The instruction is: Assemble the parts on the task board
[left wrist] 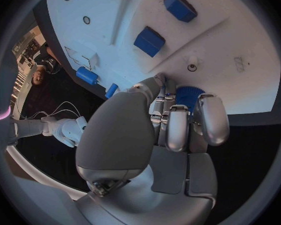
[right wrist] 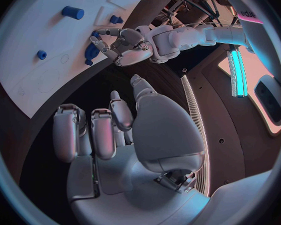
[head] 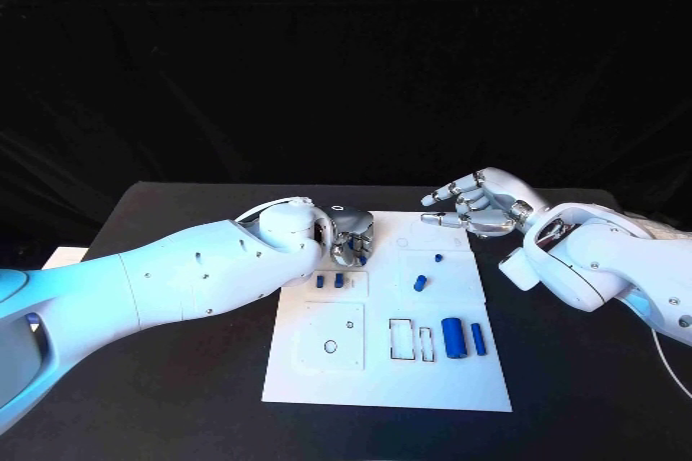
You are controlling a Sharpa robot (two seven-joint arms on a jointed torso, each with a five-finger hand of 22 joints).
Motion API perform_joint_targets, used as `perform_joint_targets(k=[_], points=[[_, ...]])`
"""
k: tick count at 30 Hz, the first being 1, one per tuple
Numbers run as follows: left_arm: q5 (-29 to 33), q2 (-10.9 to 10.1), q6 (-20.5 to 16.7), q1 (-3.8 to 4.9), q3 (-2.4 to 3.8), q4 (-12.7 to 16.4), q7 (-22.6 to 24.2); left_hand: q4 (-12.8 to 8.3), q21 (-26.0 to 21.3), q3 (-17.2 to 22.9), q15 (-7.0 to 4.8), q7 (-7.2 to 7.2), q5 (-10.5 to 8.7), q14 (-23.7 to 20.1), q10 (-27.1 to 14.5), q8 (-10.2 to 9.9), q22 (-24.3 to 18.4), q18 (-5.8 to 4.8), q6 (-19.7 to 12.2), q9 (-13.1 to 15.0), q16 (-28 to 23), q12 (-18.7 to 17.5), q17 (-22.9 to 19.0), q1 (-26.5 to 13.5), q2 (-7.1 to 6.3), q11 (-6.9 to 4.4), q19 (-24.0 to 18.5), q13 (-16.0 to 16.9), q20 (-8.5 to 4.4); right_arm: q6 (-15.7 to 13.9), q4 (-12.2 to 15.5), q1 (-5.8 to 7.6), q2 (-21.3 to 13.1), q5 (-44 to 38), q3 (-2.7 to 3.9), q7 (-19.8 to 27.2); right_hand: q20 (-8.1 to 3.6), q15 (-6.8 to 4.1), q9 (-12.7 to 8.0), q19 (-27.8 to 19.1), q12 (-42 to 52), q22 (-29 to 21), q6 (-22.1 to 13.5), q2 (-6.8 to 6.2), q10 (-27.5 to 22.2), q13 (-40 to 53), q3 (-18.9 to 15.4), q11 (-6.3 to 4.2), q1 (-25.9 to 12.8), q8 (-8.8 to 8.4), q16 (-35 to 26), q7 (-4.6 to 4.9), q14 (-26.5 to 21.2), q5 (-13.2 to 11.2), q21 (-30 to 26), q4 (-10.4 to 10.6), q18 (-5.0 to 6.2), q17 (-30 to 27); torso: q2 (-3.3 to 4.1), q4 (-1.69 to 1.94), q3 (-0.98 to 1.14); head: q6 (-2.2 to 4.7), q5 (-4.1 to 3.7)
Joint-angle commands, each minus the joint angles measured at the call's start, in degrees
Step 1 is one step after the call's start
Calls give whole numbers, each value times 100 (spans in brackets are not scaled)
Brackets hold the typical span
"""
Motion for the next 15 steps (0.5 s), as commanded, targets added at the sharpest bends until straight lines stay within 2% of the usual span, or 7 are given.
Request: perform_joint_targets(k=[1,4,9,15], points=[[130,-52,-181,-40,-4,74,67,-11,39,70,-33,3,5,213,61,-26,24,-106,51,-1,21,-46,-13,-66,3,-1,99,1,-45,72,7,-4,0,-33,0,21,2,3,8,-34,-1,113,38,72,-9,4,-30,-22,0,16,-17,3,299,22,-30,-13,44,126,-1,1,-4,20,0],[205,-133,-358,-42,15,177,16,-17,52,120,-26,15,12,208,68,-53,40,-110,59,-13,16,-94,-38,-137,-15,9,99,-5,-42,73,3,-4,-2,-33,0,19,2,3,8,-34,-1,113,38,72,-9,4,-30,-22,0,16,-17,3,299,22,-30,-13,44,126,-4,2,-1,25,-1],[456,-268,-566,-43,105,342,-67,-13,62,154,-18,25,24,202,74,-84,54,-112,65,-26,10,-145,-68,-231,-50,18,98,-9,-36,79,-9,-4,0,-33,0,13,2,3,8,-34,-1,113,38,72,-9,4,-30,-22,0,16,-17,3,299,22,-30,-13,44,126,-6,6,-5,42,4],[722,-481,-579,-38,199,550,-228,-11,63,179,-16,31,37,199,87,-95,58,-112,76,-30,5,-164,-89,-270,-51,22,98,-8,-33,92,-24,-5,4,-33,-1,6,1,3,9,-30,-2,117,41,79,-9,3,-33,-22,-2,17,-22,3,298,24,-28,-9,43,120,-8,12,-4,62,7]])
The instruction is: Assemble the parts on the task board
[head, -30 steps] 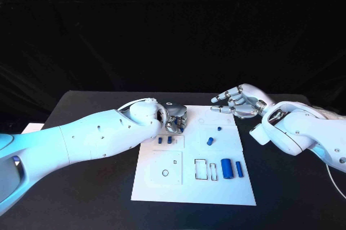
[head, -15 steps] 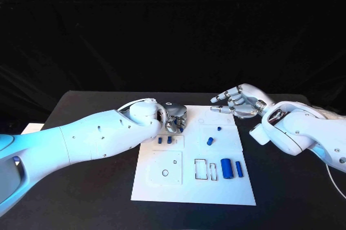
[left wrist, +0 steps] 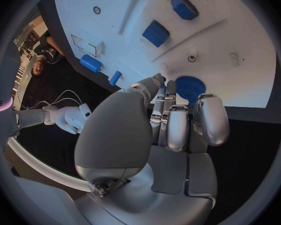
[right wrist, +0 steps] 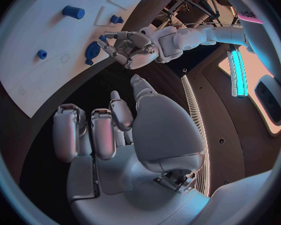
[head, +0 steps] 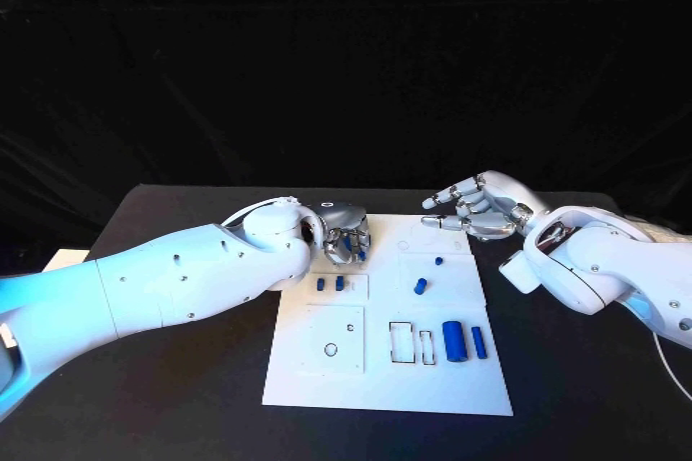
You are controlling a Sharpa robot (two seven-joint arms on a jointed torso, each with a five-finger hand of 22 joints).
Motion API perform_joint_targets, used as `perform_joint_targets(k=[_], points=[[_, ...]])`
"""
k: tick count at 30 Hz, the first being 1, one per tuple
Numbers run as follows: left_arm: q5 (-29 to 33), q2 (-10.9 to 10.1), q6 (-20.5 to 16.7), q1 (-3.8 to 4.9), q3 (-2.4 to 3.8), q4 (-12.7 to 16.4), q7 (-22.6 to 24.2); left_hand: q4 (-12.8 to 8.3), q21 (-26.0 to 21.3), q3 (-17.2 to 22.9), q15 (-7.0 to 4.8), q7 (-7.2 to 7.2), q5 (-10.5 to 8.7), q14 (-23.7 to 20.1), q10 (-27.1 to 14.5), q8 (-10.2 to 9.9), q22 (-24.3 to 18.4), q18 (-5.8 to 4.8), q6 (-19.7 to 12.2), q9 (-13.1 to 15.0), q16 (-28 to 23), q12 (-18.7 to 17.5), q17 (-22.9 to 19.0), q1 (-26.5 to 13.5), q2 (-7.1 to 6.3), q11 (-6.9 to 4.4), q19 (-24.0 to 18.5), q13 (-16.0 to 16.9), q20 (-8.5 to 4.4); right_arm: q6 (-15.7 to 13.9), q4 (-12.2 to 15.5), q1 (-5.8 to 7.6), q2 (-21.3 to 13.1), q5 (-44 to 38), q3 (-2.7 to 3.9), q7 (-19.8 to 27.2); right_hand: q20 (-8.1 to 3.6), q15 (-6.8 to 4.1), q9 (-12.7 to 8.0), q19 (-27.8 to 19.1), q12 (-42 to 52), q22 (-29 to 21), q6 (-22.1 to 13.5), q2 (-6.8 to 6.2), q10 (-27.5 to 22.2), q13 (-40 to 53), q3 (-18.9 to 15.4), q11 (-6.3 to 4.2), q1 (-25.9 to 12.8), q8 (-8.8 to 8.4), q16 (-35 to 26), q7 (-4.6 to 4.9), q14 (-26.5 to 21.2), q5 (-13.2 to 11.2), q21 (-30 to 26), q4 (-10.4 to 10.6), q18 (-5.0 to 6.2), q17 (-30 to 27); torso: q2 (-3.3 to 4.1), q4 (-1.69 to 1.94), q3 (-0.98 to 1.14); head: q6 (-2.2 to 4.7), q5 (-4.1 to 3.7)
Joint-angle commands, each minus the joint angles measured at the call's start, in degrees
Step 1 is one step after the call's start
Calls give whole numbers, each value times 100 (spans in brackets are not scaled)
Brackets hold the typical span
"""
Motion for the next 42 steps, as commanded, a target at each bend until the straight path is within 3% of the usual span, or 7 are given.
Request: perform_joint_targets(k=[1,8,18,29,42], points=[[394,-102,-153,4,22,110,-172,-1,39,36,-15,2,43,198,30,-26,61,-115,46,-2,4,-37,-10,-65,-20,0,98,-5,-32,86,-6,-5,4,-33,-1,7,1,3,5,-30,-2,116,41,78,-9,2,-33,-22,0,17,-22,3,298,24,-28,-9,44,121,0,5,1,10,5],[588,-369,-77,3,42,281,-261,-6,40,50,-12,3,50,195,32,-43,66,-115,47,-8,-1,-61,-30,-103,-46,3,97,-6,-29,90,-17,-21,3,-33,-3,6,1,3,5,-30,-2,116,41,78,-9,2,-33,-22,0,17,-22,3,298,24,-28,-9,44,121,11,6,-11,12,3],[704,-604,24,0,42,405,-330,-10,40,52,-11,1,49,193,37,-52,68,-115,51,-12,-3,-73,-41,-129,-67,4,96,-5,-28,93,-31,-40,-2,-34,-3,6,1,3,5,-30,-2,116,41,78,-9,2,-33,-22,0,17,-22,3,298,24,-28,-9,44,121,8,-2,-3,-5,8],[719,-713,90,-2,40,430,-413,-12,40,56,-10,3,49,192,36,-62,70,-115,50,-16,-1,-85,-42,-150,-81,6,96,-5,-26,91,-28,-48,-4,-35,-4,5,1,3,5,-30,-2,116,41,78,-9,2,-33,-22,0,17,-22,3,298,24,-28,-9,44,121,10,-5,4,-12,12],[760,-672,298,-4,31,339,-496,-11,31,59,-8,1,47,187,36,-72,65,-113,48,-20,-11,-95,-67,-173,-92,8,92,-5,-24,93,-18,-49,-3,-39,-4,7,1,3,5,-30,-2,116,41,78,-9,2,-33,-22,0,17,-22,3,298,24,-28,-9,44,121,6,-2,6,-22,42]])
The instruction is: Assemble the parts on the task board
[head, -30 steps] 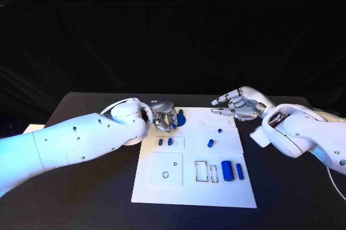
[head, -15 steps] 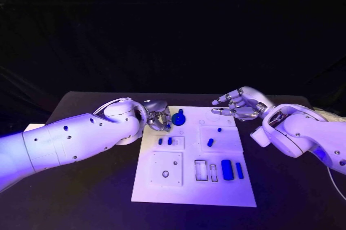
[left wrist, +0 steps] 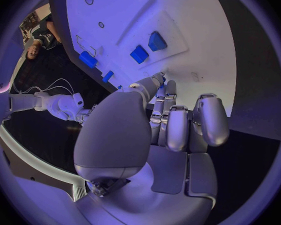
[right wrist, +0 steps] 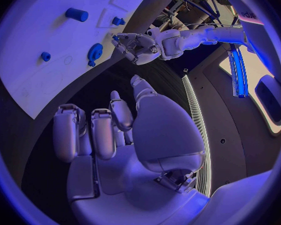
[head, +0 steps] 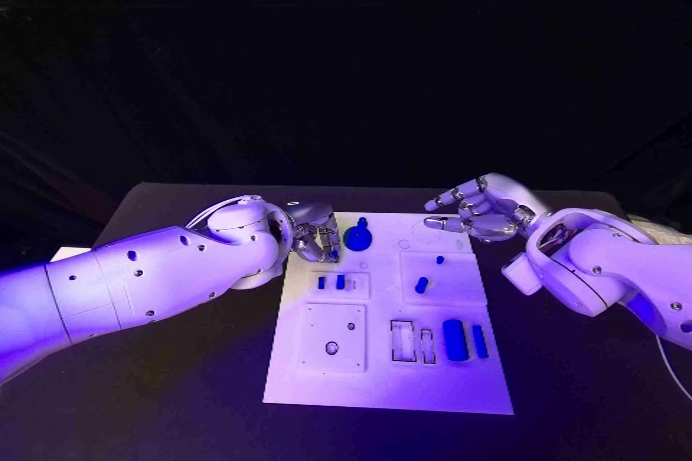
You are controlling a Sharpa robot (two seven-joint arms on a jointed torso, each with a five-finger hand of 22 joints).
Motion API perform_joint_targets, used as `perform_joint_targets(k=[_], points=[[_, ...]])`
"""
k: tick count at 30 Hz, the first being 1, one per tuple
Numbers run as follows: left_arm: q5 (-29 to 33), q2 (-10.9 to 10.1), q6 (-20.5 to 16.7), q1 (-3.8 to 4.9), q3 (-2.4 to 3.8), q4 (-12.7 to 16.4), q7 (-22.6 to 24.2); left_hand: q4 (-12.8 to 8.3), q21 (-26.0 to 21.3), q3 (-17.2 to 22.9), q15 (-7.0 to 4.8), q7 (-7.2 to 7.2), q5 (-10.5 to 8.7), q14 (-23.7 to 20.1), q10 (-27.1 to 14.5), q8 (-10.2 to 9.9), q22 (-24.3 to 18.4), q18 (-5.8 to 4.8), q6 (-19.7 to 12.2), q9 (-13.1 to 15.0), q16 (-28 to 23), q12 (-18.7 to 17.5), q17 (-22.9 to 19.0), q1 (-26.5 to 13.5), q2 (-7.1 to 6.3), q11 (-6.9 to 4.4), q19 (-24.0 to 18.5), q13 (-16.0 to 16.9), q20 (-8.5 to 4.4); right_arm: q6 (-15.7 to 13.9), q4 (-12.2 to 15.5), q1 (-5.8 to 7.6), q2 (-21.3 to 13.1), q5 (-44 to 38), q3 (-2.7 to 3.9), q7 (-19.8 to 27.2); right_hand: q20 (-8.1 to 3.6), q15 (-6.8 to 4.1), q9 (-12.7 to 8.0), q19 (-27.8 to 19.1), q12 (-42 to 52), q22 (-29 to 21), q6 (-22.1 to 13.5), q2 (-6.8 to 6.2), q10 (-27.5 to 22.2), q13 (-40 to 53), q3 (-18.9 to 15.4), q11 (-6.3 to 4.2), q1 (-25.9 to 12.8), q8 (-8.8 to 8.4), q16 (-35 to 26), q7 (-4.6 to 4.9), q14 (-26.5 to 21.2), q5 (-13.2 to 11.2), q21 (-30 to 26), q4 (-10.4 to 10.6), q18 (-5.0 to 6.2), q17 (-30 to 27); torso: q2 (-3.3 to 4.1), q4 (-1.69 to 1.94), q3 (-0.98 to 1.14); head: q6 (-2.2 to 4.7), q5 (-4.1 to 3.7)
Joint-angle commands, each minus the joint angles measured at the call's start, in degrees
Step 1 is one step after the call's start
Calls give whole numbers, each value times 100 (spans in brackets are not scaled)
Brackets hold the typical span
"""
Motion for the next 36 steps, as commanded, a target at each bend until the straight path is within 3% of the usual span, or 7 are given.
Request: perform_joint_targets(k=[1,9,36], points=[[66,22,204,1,0,-29,-79,7,10,42,-8,1,18,187,36,-27,67,-116,50,-6,-11,-20,-5,-57,-11,8,92,-6,-25,71,11,-4,2,-38,0,12,1,3,8,-30,-2,115,41,56,-9,1,-33,-22,21,17,-22,3,298,24,-28,-9,44,124,-1,2,2,0,10],[111,71,288,-6,-12,-79,-73,8,22,43,-8,1,18,187,38,-29,76,-118,51,-7,-10,-21,-4,-63,-12,7,95,-5,-24,72,15,-4,5,-39,0,14,0,2,10,-34,-9,108,42,62,-12,-5,-44,-22,19,17,-25,3,298,26,-34,-4,45,123,3,0,-3,3,41],[93,121,342,-13,-24,-137,-166,2,-15,53,-6,6,16,180,40,-52,55,-110,50,-17,-17,-39,-28,-106,-34,9,81,-4,-22,79,20,-4,9,-39,0,6,0,2,10,-34,-9,108,42,62,-12,-5,-44,-22,19,17,-25,3,298,26,-34,-4,45,123,0,-5,-1,-19,28]])
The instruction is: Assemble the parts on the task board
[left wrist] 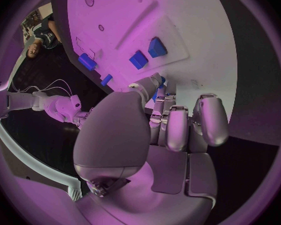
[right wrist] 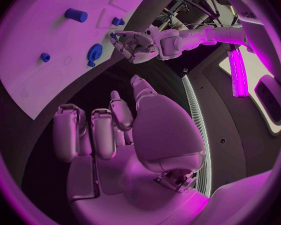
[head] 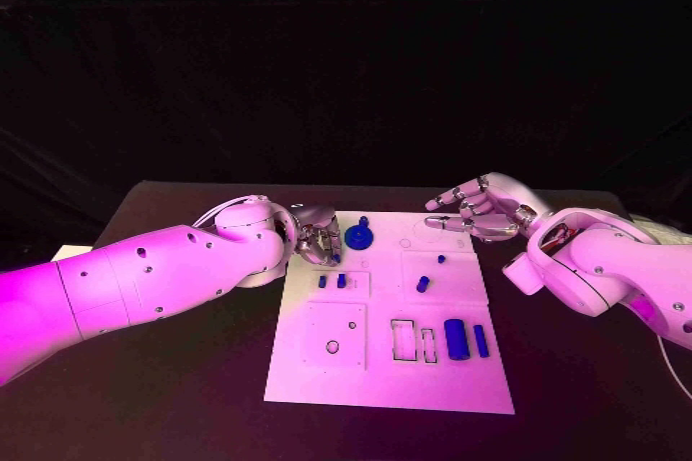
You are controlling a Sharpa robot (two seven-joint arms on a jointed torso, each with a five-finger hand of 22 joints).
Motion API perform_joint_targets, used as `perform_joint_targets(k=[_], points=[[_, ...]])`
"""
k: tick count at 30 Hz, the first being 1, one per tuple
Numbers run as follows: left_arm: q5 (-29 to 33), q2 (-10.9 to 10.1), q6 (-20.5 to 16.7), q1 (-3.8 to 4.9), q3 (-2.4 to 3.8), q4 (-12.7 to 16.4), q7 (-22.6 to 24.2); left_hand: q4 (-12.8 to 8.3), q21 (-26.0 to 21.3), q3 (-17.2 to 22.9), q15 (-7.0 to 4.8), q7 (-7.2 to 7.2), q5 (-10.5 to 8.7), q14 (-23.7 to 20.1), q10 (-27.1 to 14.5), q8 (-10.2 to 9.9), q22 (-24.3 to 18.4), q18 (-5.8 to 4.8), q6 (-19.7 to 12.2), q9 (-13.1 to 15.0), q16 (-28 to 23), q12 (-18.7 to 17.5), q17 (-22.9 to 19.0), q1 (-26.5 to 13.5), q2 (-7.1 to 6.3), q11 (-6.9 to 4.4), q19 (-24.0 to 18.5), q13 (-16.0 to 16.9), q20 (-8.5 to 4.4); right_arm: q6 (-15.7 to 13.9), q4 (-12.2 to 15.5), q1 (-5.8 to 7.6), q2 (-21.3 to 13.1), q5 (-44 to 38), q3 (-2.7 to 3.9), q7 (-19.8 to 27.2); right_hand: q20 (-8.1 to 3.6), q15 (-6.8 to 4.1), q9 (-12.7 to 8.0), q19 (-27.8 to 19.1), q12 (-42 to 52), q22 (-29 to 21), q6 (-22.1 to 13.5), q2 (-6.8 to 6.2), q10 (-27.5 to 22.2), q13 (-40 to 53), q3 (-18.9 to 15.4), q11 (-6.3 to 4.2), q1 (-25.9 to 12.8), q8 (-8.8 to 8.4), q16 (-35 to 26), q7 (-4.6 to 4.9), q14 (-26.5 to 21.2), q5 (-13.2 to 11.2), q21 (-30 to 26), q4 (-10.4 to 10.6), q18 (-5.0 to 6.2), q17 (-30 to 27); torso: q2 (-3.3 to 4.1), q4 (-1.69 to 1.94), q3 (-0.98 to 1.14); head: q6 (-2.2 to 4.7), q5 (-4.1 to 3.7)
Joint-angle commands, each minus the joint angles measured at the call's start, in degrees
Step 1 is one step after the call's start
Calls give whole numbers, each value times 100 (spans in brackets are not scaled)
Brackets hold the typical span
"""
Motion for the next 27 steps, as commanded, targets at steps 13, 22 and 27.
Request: perform_joint_targets(k=[13,22,27], points=[[-12,54,174,-4,-16,-69,-72,-24,-28,57,15,45,17,175,-26,-94,54,-110,-49,-38,-19,-60,-32,-108,-43,42,74,-14,-7,74,28,-3,0,-38,0,8,0,2,7,-34,-9,110,42,40,-12,-5,-44,-22,-4,17,-25,3,299,26,-34,-3,45,124,0,1,-3,-11,-1],[-13,48,148,-5,-19,-68,-86,-26,-34,63,24,63,16,173,-46,-114,52,-110,-65,-47,-18,-61,-38,-126,-58,54,71,-16,-1,78,31,-3,-4,-38,0,0,0,2,7,-34,-9,110,42,40,-12,-5,-44,-22,-4,17,-25,3,299,26,-34,-3,45,124,-3,6,-3,-9,-7],[-13,29,149,-6,-19,-68,-120,-32,-36,70,33,82,16,171,-68,-129,53,-110,-76,-55,-22,-63,-50,-134,-71,67,71,-18,5,86,27,-3,-10,-38,0,-16,0,1,8,-41,-27,98,41,43,-20,-18,-56,-23,-2,16,-38,2,295,27,-43,-1,48,106,-1,4,-2,-5,-6]])
